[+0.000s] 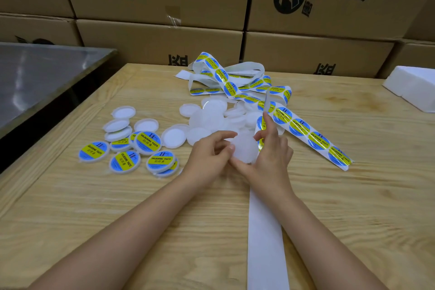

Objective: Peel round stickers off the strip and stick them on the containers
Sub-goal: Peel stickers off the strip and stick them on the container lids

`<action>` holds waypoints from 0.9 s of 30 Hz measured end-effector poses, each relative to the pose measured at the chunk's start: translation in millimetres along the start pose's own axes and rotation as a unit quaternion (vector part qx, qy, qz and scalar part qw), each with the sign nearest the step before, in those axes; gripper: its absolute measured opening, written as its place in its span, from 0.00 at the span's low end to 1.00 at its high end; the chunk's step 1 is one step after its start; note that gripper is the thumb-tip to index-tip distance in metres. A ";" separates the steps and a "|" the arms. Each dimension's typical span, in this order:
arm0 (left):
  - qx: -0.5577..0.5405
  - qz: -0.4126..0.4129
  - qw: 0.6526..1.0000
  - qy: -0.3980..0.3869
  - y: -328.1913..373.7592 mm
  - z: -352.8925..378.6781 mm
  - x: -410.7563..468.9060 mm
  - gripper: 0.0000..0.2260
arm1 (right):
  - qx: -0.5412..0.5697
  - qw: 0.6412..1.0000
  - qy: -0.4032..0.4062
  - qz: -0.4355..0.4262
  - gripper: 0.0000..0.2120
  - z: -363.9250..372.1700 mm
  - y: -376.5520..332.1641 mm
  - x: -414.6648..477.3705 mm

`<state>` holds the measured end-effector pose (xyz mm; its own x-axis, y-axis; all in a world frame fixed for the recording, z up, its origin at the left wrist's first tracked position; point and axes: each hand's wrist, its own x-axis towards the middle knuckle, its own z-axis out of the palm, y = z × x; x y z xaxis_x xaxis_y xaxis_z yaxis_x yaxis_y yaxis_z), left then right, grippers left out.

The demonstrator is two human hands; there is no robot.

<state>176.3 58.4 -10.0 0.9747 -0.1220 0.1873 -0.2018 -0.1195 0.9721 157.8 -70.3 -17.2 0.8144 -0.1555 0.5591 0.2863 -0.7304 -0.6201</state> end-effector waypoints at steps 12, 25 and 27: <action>-0.183 -0.069 0.980 -0.029 9.7 -8.1 3.6 0.11 | 0.445 0.859 -0.059 0.246 0.26 -11.8 1.4 15.2; -0.200 -0.111 0.972 -0.049 10.8 -11.2 5.7 0.11 | 0.410 0.878 -0.003 0.247 0.04 -16.5 5.1 19.2; -0.202 -0.113 0.972 -0.050 11.1 -12.3 5.5 0.11 | 0.405 0.878 -0.044 0.250 0.05 -17.5 4.8 17.8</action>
<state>180.6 68.5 3.5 0.9715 -0.2350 -0.0317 0.0895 0.2400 0.9666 164.9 -88.2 -0.6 0.9664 -0.2433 0.0826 0.1177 0.1335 -0.9840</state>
